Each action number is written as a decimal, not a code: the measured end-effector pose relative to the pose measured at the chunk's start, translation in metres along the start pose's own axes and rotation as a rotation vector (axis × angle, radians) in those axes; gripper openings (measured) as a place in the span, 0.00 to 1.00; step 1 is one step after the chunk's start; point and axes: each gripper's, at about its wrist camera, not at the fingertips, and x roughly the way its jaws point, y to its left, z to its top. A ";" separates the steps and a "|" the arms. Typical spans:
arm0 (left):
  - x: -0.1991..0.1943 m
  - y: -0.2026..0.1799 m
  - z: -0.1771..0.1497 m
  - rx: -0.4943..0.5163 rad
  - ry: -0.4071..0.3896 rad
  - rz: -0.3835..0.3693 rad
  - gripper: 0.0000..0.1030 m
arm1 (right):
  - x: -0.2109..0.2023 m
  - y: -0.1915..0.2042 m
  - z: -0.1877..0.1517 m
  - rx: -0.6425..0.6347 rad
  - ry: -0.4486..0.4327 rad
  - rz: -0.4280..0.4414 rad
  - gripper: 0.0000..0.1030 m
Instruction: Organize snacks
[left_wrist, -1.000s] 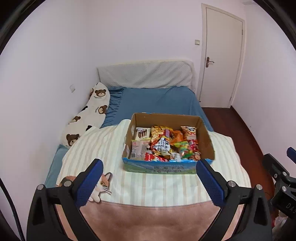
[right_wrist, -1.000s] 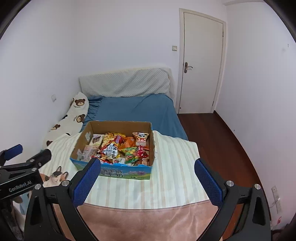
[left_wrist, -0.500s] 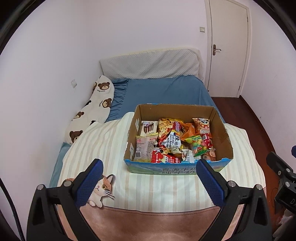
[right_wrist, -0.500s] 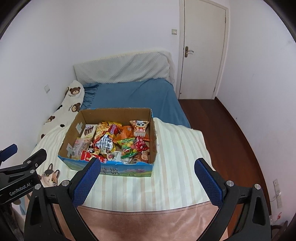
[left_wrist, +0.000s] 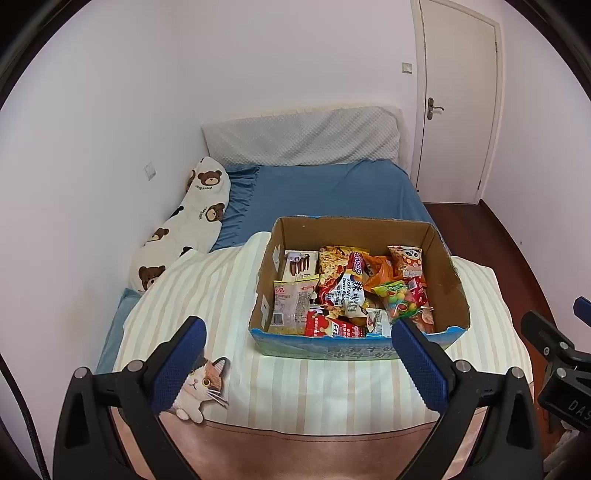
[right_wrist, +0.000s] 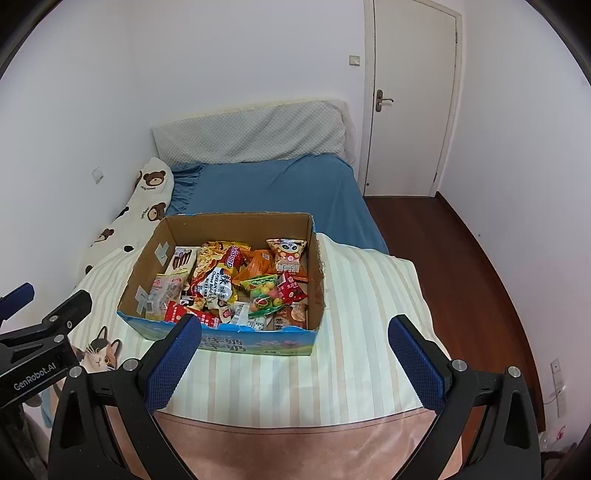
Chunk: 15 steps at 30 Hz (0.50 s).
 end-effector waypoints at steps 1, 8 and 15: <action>0.000 0.000 0.000 0.003 -0.002 0.002 1.00 | 0.000 0.001 0.000 -0.003 0.000 -0.002 1.00; 0.000 0.000 0.000 0.009 -0.004 0.004 1.00 | -0.002 0.002 -0.002 0.000 -0.001 -0.008 1.00; 0.000 0.000 0.001 0.019 -0.012 0.007 1.00 | -0.001 0.004 0.000 -0.010 -0.003 -0.011 1.00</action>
